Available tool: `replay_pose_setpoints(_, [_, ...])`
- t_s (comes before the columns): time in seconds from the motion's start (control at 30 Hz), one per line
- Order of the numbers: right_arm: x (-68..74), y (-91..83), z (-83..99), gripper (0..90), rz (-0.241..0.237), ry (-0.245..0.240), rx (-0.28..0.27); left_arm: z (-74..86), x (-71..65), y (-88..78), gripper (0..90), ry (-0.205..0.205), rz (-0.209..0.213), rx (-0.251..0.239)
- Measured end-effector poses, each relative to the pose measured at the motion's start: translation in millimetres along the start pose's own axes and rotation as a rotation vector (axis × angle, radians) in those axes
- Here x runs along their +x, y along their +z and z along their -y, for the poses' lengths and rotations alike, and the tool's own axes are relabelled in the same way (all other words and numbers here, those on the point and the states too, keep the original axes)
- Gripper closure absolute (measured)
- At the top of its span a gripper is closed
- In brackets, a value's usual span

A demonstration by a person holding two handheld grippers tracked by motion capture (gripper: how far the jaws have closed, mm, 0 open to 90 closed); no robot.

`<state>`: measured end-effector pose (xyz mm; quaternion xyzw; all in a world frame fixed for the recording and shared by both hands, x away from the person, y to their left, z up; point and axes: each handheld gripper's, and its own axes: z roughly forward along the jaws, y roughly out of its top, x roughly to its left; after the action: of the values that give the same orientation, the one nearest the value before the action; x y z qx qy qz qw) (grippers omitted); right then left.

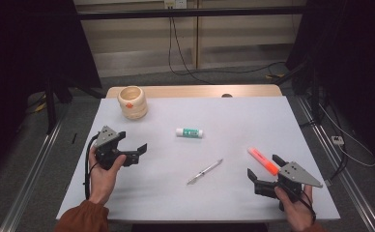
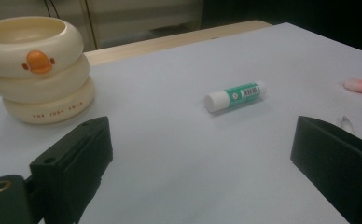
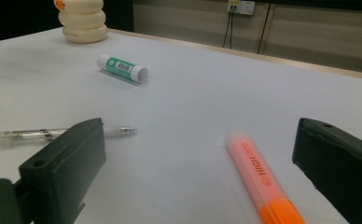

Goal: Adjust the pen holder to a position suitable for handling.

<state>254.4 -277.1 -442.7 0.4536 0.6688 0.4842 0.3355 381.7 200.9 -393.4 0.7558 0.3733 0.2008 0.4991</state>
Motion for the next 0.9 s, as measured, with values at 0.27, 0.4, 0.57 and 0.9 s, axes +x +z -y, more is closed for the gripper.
replay_pose_setpoints(0.27, [-0.5, -0.9, 0.4, 2.7, 0.000, 0.000, 0.001, -13.4, 13.3, 5.7, 6.5, 0.007, -0.019, -0.025])
replay_pose_setpoints(0.4, [-0.1, -0.3, 0.5, 2.7, 0.001, -0.003, 0.004, -19.4, 24.2, 10.8, 7.1, -0.006, -0.045, -0.014])
replay_pose_setpoints(0.57, [-1.1, 0.5, 1.0, 2.7, 0.003, 0.004, 0.009, -32.1, 38.7, 20.2, 7.5, -0.009, -0.082, 0.009])
replay_pose_setpoints(0.9, [-0.1, 3.5, 1.9, 2.7, -0.016, 0.003, 0.023, -54.2, 62.8, 44.7, 7.4, -0.026, -0.103, 0.041])
